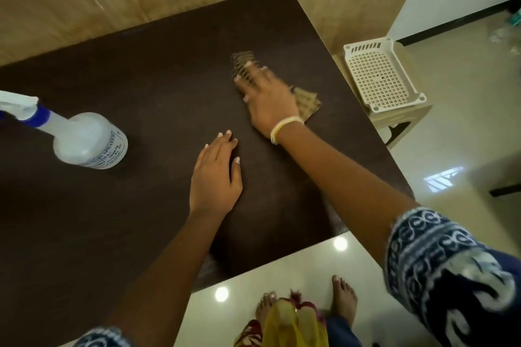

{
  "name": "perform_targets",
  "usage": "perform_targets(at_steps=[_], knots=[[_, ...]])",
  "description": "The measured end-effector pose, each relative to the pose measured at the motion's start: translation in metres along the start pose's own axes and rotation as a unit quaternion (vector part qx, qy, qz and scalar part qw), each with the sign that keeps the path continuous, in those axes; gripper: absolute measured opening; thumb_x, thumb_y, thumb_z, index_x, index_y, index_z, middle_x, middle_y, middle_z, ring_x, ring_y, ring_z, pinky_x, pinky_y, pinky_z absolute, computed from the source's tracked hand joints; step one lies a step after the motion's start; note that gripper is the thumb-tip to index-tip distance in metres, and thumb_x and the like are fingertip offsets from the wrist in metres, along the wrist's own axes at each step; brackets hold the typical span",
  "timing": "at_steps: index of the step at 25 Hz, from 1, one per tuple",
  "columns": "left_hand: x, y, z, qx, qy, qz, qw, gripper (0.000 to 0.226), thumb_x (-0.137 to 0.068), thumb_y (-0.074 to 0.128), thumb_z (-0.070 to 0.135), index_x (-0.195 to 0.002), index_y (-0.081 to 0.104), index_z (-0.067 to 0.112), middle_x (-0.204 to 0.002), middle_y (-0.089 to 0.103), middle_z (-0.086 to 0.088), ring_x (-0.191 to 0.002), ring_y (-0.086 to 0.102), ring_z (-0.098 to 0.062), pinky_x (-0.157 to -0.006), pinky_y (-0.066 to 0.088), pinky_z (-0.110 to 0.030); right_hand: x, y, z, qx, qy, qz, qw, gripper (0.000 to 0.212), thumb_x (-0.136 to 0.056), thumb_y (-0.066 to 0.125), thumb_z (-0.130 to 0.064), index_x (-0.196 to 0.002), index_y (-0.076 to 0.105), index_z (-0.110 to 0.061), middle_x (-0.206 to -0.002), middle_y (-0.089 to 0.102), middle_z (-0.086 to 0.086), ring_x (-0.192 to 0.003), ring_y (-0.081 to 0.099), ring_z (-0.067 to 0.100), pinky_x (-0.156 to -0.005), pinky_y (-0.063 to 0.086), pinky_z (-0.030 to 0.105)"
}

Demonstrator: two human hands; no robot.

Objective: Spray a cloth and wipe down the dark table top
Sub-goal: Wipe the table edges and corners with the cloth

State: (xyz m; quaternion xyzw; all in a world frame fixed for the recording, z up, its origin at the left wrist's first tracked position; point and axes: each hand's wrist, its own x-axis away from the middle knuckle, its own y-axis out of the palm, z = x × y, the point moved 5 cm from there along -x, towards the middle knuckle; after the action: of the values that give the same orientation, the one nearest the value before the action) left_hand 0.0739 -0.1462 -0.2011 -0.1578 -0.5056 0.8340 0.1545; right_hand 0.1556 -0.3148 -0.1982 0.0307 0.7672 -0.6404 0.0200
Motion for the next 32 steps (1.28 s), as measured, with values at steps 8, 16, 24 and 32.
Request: perform_targets(at_steps=[8,16,24,32], knots=[[0.014,-0.007,0.002,-0.052,-0.006,-0.063,0.997,0.044,-0.100,0.042,0.026,-0.142,0.043,0.014,-0.156,0.034,-0.005,-0.146,0.026,-0.018,-0.122,0.017,-0.036,0.161,-0.031,0.118,-0.003,0.318,0.073,0.945,0.052,-0.099,0.031,-0.038,-0.150,0.033,-0.029,-0.160,0.026,0.008,-0.139,0.033,0.037,-0.113,0.030,0.050],[0.138,-0.051,-0.061,-0.036,-0.139,-0.020,0.989,0.047,-0.099,0.044,0.026,-0.144,0.040,0.011,-0.156,0.033,-0.007,-0.147,0.025,-0.021,-0.121,0.019,-0.040,0.128,0.000,-0.057,-0.049,0.197,0.004,0.979,0.051,-0.099,0.035,-0.028,-0.149,0.038,-0.020,-0.160,0.024,0.010,-0.147,0.021,0.036,-0.120,0.019,0.045],[0.168,-0.052,-0.070,-0.093,-0.144,-0.033,0.985,0.052,-0.099,0.040,0.027,-0.148,0.033,0.009,-0.158,0.028,-0.009,-0.148,0.022,-0.023,-0.121,0.020,-0.041,0.094,0.021,-0.152,-0.055,-0.041,-0.083,0.994,0.052,-0.100,0.031,-0.037,-0.151,0.031,-0.031,-0.161,0.024,0.001,-0.148,0.022,0.025,-0.117,0.021,0.044],[0.168,-0.047,-0.071,-0.142,-0.134,-0.043,0.980,0.052,-0.102,0.031,0.031,-0.149,0.032,0.009,-0.158,0.027,-0.011,-0.148,0.021,-0.025,-0.121,0.018,-0.040,0.181,-0.015,0.050,-0.047,0.403,-0.006,0.914,0.054,-0.098,0.022,-0.049,-0.151,0.022,-0.043,-0.164,0.008,0.002,-0.150,0.002,0.034,-0.118,0.001,0.057]])
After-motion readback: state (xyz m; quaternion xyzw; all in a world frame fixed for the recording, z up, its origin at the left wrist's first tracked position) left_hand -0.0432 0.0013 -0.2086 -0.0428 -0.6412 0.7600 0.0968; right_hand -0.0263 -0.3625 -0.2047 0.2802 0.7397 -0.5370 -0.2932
